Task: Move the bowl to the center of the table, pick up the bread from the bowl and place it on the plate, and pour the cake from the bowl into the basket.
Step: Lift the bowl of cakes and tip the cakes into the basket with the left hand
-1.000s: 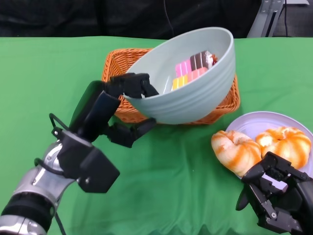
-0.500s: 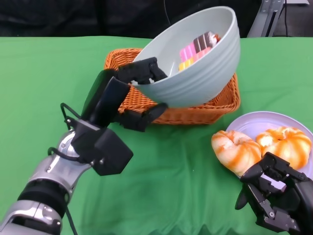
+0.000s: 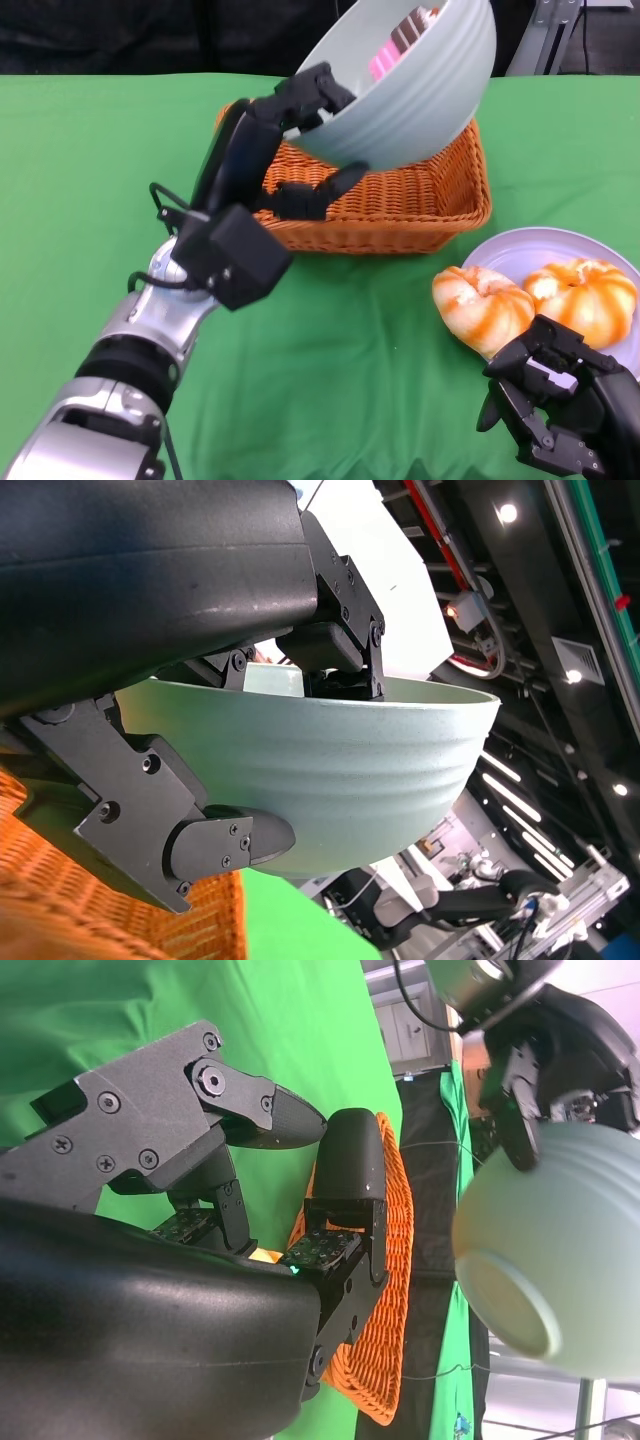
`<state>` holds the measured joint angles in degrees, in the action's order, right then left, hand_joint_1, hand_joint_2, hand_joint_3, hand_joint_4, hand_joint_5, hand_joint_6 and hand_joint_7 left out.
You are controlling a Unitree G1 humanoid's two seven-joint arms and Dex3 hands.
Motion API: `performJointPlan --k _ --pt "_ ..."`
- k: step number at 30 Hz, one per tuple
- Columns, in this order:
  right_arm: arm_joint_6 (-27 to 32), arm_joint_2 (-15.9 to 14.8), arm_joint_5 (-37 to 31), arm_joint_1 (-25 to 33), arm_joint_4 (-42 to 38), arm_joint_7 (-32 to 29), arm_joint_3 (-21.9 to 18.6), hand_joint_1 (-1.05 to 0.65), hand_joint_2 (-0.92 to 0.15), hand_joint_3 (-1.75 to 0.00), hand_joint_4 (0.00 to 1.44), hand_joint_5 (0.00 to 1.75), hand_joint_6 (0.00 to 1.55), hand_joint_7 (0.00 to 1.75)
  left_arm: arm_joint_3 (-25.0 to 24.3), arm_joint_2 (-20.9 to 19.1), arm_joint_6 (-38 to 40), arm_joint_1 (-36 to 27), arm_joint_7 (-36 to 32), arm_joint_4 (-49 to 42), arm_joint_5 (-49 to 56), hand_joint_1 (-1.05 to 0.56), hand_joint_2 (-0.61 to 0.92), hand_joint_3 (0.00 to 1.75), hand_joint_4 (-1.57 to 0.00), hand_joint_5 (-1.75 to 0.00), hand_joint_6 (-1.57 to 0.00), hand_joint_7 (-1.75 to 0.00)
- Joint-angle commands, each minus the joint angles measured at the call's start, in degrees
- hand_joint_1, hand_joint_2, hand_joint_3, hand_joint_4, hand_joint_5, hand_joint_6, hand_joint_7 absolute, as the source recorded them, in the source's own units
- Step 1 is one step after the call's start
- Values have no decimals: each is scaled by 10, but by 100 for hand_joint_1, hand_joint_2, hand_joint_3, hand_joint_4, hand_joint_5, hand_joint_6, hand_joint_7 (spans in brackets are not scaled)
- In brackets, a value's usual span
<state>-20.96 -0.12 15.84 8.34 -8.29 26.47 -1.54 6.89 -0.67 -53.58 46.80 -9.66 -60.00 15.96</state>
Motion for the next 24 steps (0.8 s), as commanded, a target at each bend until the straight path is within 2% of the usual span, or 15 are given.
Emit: performJointPlan --k 1,4,8,16,20,24 --pt "-17 -1 0 -4 -9 -3 -4 -15 -64 -86 70 162 59 138 -33 22 30 24 67 1 -82 -7 82 76 -72 -161 -70 -134" --pt "-23 -1 6 -5 -16 4 -4 -14 -64 -85 70 162 59 138 -60 46 69 26 135 14 -152 -8 81 74 -72 -162 -69 -136" --pt "-12 -3 13 -1 -7 6 -4 -13 -65 -86 69 162 59 137 -79 62 118 28 178 32 -194 -11 81 70 -71 -164 -67 -138" --pt "17 -12 18 2 20 7 -5 -17 -65 -85 68 164 60 135 -97 76 164 40 192 49 -211 -10 82 67 -70 -159 -69 -138" --pt "20 -14 17 1 22 8 -4 -11 -63 -91 71 161 60 138 -102 82 186 39 199 56 -217 -8 72 87 -73 -154 -74 -134" --pt "28 -12 17 0 23 4 -3 -14 -62 -88 71 160 61 136 -106 84 202 37 214 58 -226 -9 70 88 -70 -153 -73 -135"
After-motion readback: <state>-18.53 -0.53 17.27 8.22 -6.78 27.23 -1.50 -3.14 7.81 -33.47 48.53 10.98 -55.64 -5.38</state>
